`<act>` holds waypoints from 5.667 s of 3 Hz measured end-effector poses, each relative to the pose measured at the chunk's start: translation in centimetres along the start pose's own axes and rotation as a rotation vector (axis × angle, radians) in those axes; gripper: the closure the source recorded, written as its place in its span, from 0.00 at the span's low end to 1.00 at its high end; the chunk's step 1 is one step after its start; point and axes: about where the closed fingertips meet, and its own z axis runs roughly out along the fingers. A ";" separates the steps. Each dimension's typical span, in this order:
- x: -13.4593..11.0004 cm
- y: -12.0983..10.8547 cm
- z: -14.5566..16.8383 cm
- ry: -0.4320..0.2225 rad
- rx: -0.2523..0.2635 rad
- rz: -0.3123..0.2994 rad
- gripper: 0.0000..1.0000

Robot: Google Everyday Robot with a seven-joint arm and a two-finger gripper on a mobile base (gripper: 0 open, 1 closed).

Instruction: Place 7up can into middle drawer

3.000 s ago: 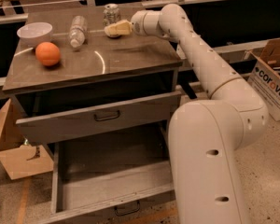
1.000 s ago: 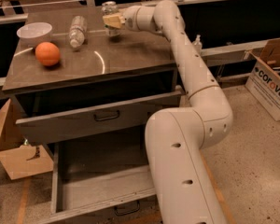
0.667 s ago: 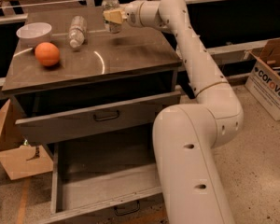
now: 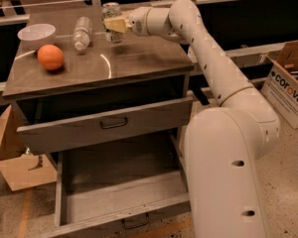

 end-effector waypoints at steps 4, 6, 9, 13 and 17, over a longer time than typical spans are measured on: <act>-5.4 13.3 -8.9 -0.087 -0.141 0.045 1.00; -3.1 22.3 -10.9 -0.025 -0.270 0.128 1.00; -2.2 29.6 -12.2 -0.028 -0.340 0.165 1.00; 11.7 39.5 -11.0 0.192 -0.378 0.090 1.00; 28.2 32.5 -9.0 0.221 -0.499 -0.160 1.00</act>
Offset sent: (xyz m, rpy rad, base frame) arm -0.1737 -0.0060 0.0307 0.0539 0.0558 0.1224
